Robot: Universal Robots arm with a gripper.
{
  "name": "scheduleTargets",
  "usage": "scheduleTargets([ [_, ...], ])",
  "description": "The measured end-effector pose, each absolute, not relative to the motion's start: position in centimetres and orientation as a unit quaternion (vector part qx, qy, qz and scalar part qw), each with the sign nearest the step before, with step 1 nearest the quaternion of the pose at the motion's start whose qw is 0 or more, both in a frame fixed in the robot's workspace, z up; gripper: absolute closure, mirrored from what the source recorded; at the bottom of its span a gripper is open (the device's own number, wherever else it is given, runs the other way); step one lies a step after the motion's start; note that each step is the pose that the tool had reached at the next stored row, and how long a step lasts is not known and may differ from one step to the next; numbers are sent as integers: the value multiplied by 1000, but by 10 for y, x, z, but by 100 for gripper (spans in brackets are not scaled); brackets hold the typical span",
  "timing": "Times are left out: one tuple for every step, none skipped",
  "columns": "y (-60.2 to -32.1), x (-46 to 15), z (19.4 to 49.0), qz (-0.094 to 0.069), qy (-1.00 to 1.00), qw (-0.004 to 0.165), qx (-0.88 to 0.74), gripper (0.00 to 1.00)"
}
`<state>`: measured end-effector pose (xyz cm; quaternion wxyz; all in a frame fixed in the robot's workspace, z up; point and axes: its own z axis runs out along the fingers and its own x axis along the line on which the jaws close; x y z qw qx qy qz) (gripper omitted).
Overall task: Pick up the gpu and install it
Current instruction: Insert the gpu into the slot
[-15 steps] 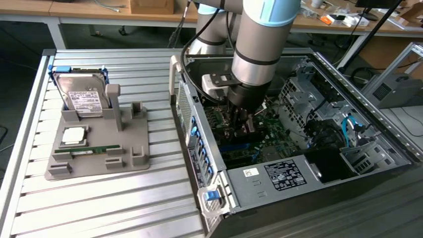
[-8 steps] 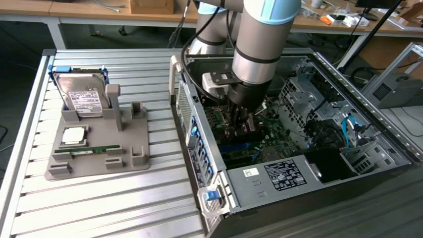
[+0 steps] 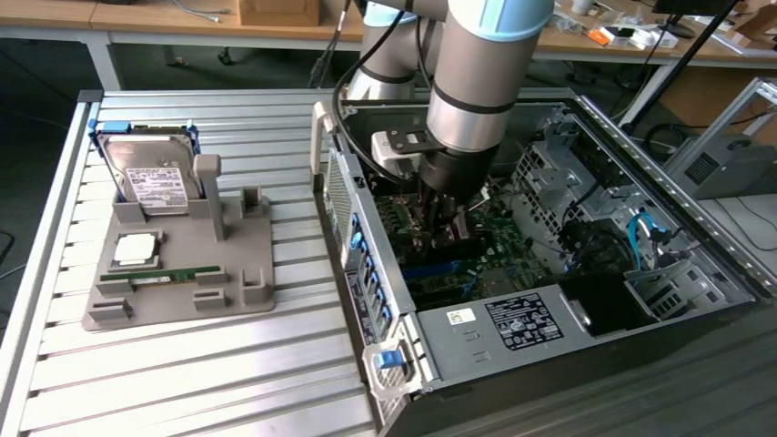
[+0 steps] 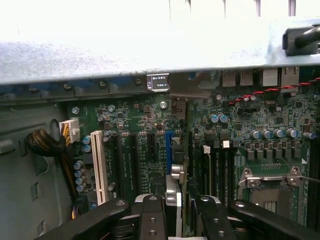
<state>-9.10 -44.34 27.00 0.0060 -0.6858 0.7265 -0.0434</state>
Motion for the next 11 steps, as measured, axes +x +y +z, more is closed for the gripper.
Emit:
scheduleTargets([
  [-443,-91,270,-45,726,4,-686,73],
  [-443,-91,270,-48,726,1,-686,73],
  [-443,-91,270,-52,726,-2,-686,73],
  [-443,-91,270,-56,726,-6,-686,73],
  [-443,-91,270,-58,725,-8,-686,73],
  [-442,-91,270,-58,725,-8,-686,73],
  [-442,-91,270,-58,725,-8,-686,73],
  [-442,-91,270,-58,725,-8,-686,73],
  [-442,-90,270,-58,725,-8,-686,73],
  [-442,-90,270,-58,725,-8,-686,73],
  [-442,-87,270,-56,726,-8,-686,73],
])
